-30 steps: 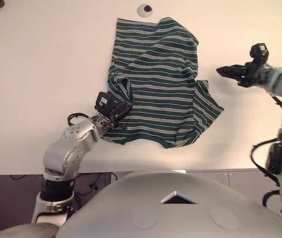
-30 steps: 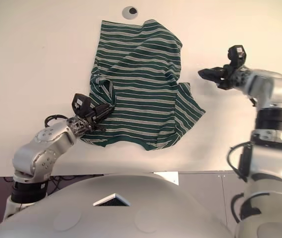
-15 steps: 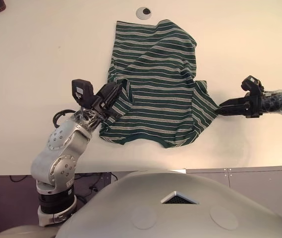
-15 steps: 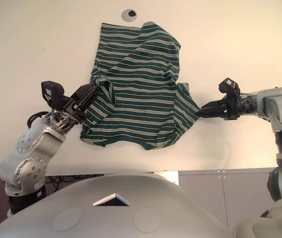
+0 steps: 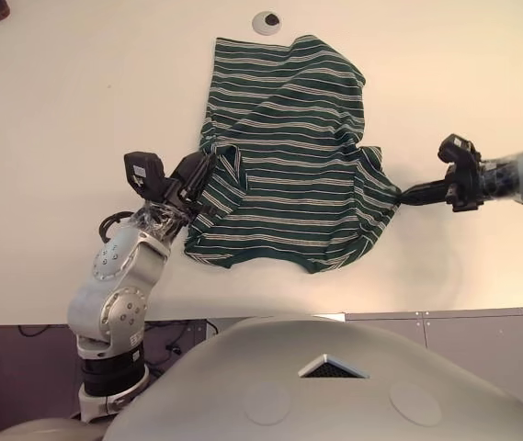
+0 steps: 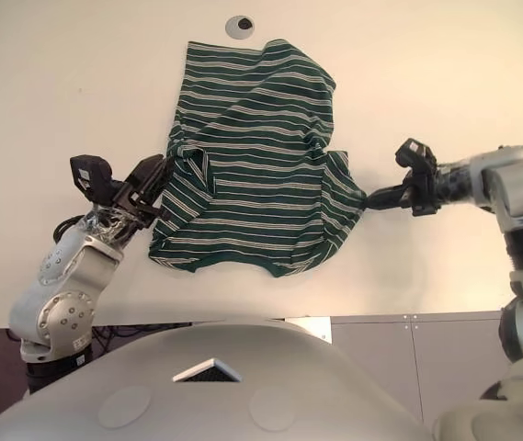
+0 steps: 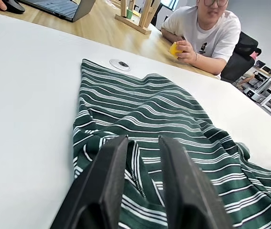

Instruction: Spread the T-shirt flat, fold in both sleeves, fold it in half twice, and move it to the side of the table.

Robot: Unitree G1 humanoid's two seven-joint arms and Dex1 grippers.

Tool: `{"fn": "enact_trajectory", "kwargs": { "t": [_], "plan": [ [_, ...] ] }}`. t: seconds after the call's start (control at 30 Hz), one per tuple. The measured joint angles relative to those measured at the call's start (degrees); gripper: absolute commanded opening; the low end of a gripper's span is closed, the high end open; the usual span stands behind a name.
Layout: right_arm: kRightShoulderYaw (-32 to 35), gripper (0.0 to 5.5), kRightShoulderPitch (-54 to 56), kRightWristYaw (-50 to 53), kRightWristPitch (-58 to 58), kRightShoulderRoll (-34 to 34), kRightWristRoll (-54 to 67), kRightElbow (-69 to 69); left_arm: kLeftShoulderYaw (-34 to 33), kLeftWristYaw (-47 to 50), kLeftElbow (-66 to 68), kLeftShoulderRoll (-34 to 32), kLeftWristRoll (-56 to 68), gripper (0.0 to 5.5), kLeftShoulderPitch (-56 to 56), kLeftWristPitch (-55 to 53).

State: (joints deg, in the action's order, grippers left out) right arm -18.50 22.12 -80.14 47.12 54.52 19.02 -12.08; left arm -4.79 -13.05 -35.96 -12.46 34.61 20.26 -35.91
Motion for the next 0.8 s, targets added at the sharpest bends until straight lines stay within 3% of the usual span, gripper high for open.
{"fn": "enact_trajectory", "kwargs": {
  "t": [0.2, 0.47, 0.73, 0.8],
  "plan": [
    [-4.6, 0.04, 5.6, -10.3, -2.6, 0.4, -0.8, 8.9, 1.3, 0.1, 0.5, 0.5, -0.8, 1.15, -0.1, 0.7],
    [-9.0, 0.04, 4.4, -1.7, 0.5, -9.5, -1.0, 17.0, 2.4, -0.7, 1.9, -0.7, -0.7, 1.15, -3.2, -0.6],
    [-10.4, 1.49, 3.8, 7.9, 2.7, -15.8, -2.7, 16.2, 4.1, -0.6, 3.3, -0.6, -2.1, 1.15, -2.7, -0.6],
    [-10.2, 1.54, 4.6, 8.8, 3.2, -16.9, -2.6, 16.2, 4.7, -0.5, 4.2, -0.5, -3.1, 1.15, -2.8, -0.1]
  ]
}}
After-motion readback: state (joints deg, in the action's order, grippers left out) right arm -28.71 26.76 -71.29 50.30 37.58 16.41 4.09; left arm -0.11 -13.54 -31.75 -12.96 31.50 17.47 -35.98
